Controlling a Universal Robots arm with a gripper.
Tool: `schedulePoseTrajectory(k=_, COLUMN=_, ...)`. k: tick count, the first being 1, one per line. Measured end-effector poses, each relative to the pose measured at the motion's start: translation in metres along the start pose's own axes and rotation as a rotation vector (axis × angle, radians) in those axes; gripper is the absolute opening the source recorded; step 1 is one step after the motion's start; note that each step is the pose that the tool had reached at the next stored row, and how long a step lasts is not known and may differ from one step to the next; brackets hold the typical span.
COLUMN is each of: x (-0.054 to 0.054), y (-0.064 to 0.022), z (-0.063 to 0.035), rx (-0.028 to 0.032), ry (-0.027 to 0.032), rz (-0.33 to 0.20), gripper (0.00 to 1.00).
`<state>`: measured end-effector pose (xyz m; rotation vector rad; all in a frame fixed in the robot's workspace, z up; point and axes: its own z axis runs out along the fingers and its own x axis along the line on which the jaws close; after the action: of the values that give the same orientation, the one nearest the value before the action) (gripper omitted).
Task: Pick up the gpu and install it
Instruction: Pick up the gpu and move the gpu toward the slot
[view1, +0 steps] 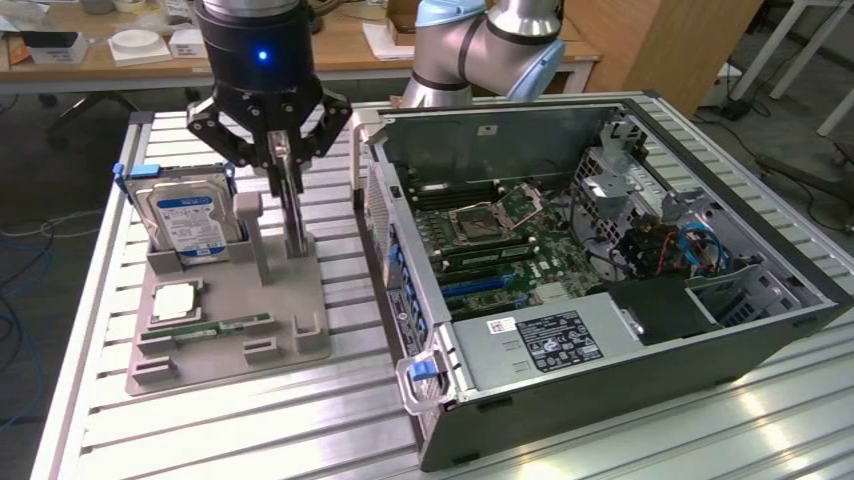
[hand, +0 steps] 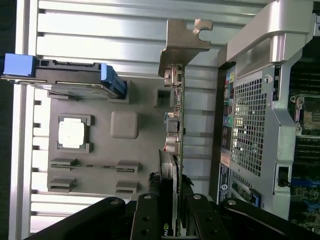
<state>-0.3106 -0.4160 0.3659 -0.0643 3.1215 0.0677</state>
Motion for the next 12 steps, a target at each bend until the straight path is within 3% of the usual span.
schedulePoseTrajectory(k=12, x=-0.0002, y=0.0004, z=-0.0106, rx=-0.0005, ry=0.0, rz=-0.003, gripper=0.26)
